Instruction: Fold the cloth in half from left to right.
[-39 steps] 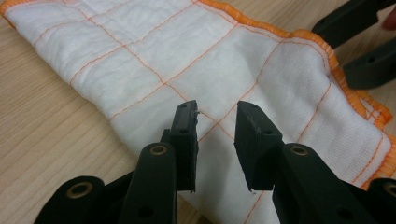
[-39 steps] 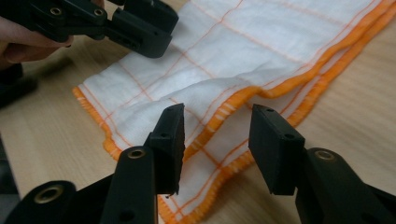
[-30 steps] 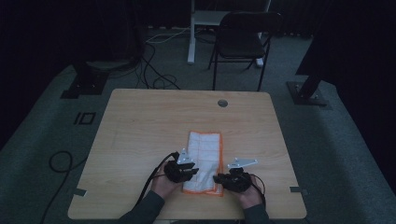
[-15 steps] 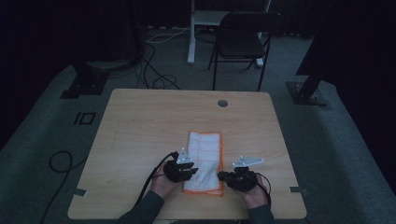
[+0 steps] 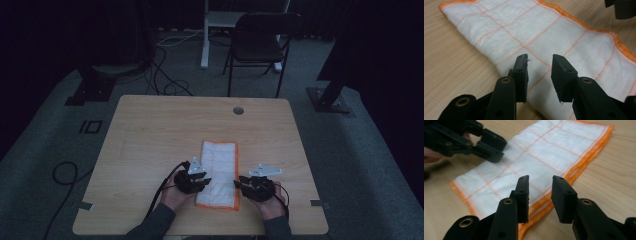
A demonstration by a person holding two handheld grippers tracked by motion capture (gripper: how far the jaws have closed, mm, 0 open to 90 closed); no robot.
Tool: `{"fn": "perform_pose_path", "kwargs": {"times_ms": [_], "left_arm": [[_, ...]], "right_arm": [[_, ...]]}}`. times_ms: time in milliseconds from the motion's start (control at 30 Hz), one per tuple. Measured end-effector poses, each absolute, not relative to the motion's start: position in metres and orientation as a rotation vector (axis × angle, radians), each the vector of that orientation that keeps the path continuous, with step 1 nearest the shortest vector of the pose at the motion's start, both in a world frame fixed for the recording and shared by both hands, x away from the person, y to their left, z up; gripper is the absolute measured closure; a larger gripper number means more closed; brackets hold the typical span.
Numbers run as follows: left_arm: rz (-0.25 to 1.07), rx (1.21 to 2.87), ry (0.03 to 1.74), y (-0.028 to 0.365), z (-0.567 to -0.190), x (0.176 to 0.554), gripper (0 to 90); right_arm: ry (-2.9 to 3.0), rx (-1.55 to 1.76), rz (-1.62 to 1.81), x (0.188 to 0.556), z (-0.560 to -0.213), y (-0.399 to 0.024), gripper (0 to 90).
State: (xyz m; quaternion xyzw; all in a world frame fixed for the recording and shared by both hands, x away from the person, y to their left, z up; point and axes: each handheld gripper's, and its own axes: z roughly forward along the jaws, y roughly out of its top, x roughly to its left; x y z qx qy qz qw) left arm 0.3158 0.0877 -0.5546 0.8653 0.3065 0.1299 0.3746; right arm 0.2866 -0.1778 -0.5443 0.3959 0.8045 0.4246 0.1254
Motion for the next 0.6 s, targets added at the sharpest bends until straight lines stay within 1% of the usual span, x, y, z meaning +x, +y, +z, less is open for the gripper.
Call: {"fn": "perform_pose_path", "kwargs": {"times_ms": [333, 600], "left_arm": [[0.369, 2.189, 0.831, 0.092, -0.553, 0.33, 62.4], [0.379, 2.15, 0.905, 0.097, -0.553, 0.352, 62.5]], "right_arm": [[2.28, 1.204, 1.18, 0.306, -0.554, -0.174, 66.7], [2.238, 1.256, 1.114, 0.33, -0.56, -0.168, 73.1]]}}
